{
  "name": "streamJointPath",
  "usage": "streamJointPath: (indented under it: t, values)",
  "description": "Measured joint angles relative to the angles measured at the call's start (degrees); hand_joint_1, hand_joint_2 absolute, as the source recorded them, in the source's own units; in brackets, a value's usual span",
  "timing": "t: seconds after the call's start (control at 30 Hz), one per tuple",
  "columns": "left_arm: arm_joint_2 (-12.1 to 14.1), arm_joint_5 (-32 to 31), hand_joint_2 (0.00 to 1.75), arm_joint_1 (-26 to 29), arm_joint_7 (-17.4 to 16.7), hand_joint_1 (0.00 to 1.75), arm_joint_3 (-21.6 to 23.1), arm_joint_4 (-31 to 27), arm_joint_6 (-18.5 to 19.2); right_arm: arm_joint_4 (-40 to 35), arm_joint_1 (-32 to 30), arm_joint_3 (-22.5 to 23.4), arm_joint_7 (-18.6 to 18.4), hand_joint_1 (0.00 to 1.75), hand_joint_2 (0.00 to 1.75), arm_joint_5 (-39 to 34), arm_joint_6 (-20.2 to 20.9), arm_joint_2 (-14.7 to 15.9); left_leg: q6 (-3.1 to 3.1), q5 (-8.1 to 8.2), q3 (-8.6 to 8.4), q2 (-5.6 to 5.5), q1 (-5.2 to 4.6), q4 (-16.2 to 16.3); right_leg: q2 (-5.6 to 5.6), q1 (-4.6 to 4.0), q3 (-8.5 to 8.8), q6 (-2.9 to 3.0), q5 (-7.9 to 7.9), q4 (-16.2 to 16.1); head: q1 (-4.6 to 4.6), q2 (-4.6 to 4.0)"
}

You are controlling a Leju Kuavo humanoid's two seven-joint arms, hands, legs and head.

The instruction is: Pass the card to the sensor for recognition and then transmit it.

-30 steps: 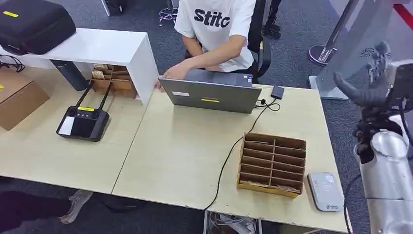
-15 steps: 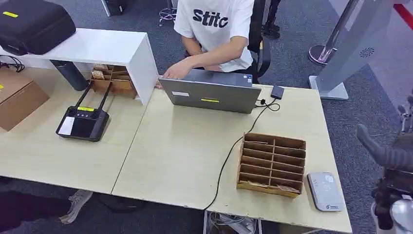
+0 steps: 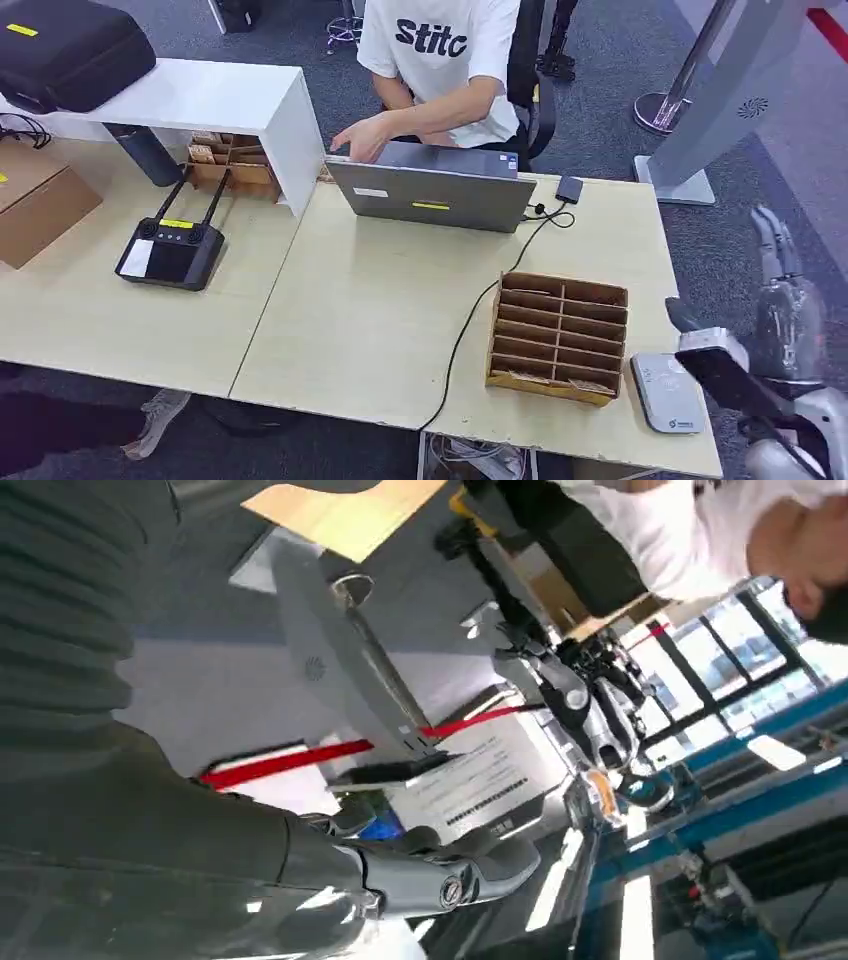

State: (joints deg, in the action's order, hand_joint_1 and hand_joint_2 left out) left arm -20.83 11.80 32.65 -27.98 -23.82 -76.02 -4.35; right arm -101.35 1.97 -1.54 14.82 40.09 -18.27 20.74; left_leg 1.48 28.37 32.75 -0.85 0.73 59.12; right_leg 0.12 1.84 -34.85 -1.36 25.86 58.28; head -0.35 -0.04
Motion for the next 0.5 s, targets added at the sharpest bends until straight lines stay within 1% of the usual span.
streamJointPath:
  t: [0.13,0.23,0.37,0.5]
  values:
    - [0.02,-0.94,1.75,0.33,-0.65,0.00,-0.06,-0.53,1.22,2.74,1.07,-4.77,-3.64,0.00,1.75,5.32,0.17,1.84,0.00,0.00,0.01,0.02,0.00,-0.01,0.01,0.00,0.01,0.00,-0.01,0.00,0.00,0.00]
    - [0.02,-1.92,1.75,0.21,-0.98,0.00,-0.37,-0.55,2.69,6.52,3.47,-8.79,-6.00,0.00,1.75,7.60,2.33,3.06,0.00,-0.01,-0.01,0.06,-0.01,0.00,0.06,0.01,0.02,0.00,-0.02,0.00,0.00,0.00]
    - [0.02,-2.77,1.75,0.03,-1.20,0.00,-1.07,-0.53,4.15,12.03,6.83,-13.58,-7.58,0.00,1.75,8.17,4.17,3.83,0.00,-0.02,-0.02,0.04,-0.01,0.00,0.05,0.01,0.03,0.00,-0.03,0.00,-0.02,0.00]
    - [0.02,-3.23,1.75,-0.19,-1.20,0.00,-1.79,-0.53,4.53,16.07,9.44,-16.85,-8.33,0.00,1.75,7.89,5.01,4.07,0.01,-0.02,-0.04,0.04,0.00,0.00,0.05,0.00,0.02,0.01,-0.03,0.01,-0.02,0.00]
